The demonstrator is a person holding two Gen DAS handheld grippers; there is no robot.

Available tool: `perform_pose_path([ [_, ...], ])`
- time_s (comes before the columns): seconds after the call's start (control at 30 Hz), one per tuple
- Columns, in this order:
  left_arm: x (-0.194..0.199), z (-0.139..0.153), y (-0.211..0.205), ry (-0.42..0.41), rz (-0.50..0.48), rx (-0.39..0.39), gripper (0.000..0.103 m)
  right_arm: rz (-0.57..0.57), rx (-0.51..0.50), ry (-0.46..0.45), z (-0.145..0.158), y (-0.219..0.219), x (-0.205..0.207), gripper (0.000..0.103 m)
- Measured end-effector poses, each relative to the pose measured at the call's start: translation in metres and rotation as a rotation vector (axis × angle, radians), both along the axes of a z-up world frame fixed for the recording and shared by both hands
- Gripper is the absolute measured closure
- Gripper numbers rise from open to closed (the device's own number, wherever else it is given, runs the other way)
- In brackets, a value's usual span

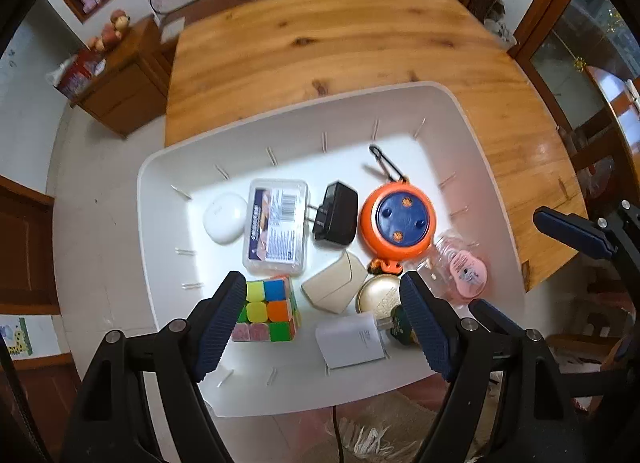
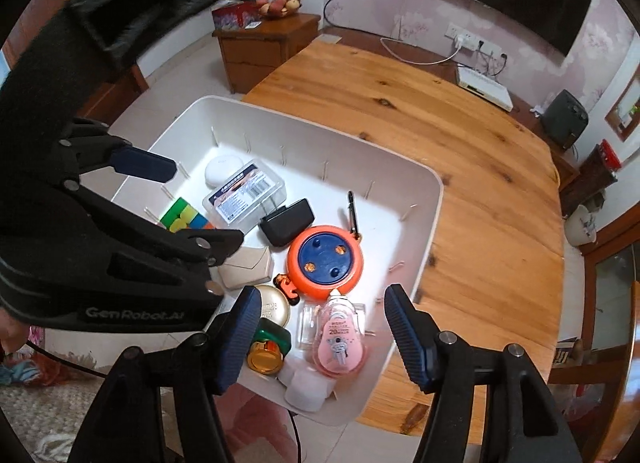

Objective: Organize rigid objects

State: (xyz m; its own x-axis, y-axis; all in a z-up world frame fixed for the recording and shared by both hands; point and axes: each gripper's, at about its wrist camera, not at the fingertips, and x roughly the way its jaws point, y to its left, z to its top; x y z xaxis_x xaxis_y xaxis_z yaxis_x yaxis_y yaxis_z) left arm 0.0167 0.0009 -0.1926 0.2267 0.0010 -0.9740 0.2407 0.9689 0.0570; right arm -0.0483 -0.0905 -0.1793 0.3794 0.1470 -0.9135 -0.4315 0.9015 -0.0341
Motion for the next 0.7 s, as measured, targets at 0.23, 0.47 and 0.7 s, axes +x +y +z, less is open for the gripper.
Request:
perform_pose_path([
  [0.23,-0.005,0.029,-0.002,-0.095,0.011,0.005,0.021,-0.060,0.014,-0.017,0.012,-0.018,0.000,0.038],
  [0.47,-0.009,0.055,0.002,-0.147,0.050,-0.031,0.022,-0.114,0.031,-0.044,0.030,-0.034,0.001,0.038],
  [0.7,-0.016,0.089,-0.006,-0.225,0.065,-0.054,0.022,-0.160,0.058,-0.091,0.060,-0.046,-0.002,0.038],
])
